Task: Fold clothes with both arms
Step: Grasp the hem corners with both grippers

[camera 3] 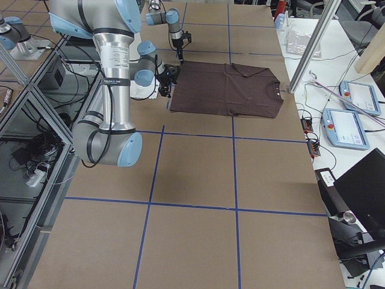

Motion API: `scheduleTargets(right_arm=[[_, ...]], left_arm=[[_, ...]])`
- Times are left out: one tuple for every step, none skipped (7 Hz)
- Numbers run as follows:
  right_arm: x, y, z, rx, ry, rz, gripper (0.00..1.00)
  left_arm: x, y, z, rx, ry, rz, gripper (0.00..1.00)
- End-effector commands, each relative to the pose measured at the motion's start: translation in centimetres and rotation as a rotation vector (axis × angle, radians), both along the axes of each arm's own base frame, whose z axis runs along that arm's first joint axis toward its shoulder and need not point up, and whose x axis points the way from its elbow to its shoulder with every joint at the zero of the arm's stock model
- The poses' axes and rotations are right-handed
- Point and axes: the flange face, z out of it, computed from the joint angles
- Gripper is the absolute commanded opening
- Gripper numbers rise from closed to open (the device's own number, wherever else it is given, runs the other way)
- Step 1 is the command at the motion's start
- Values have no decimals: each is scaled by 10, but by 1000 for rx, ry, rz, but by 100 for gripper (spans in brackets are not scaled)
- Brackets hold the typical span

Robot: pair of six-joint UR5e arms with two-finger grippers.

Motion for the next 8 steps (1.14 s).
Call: scheduleTargets(right_arm=[[0,0,0,0,0,1,100],[0,0,0,0,1,1,100],[-1,1,1,1,3,-1,100],[-7,9,3,8,11,11,98],[-21,21,16,3,55,47,96],[-41,30,37,-4,117,80,92],[-57,37,44,6,129,99,86],[-73,38,45,14,133,107,81]], left_arm=[[1,0,-2,-1,4,3,0],[0,0,-5,0,9,1,0],[-2,0,-7,2,14,-2,0],[-2,0,-13,3,24,0,0],[-6,1,-20,3,41,3,0],[-7,2,-26,3,52,4,0],[-8,2,-29,3,58,5,0],[-9,2,-32,4,64,5,0]])
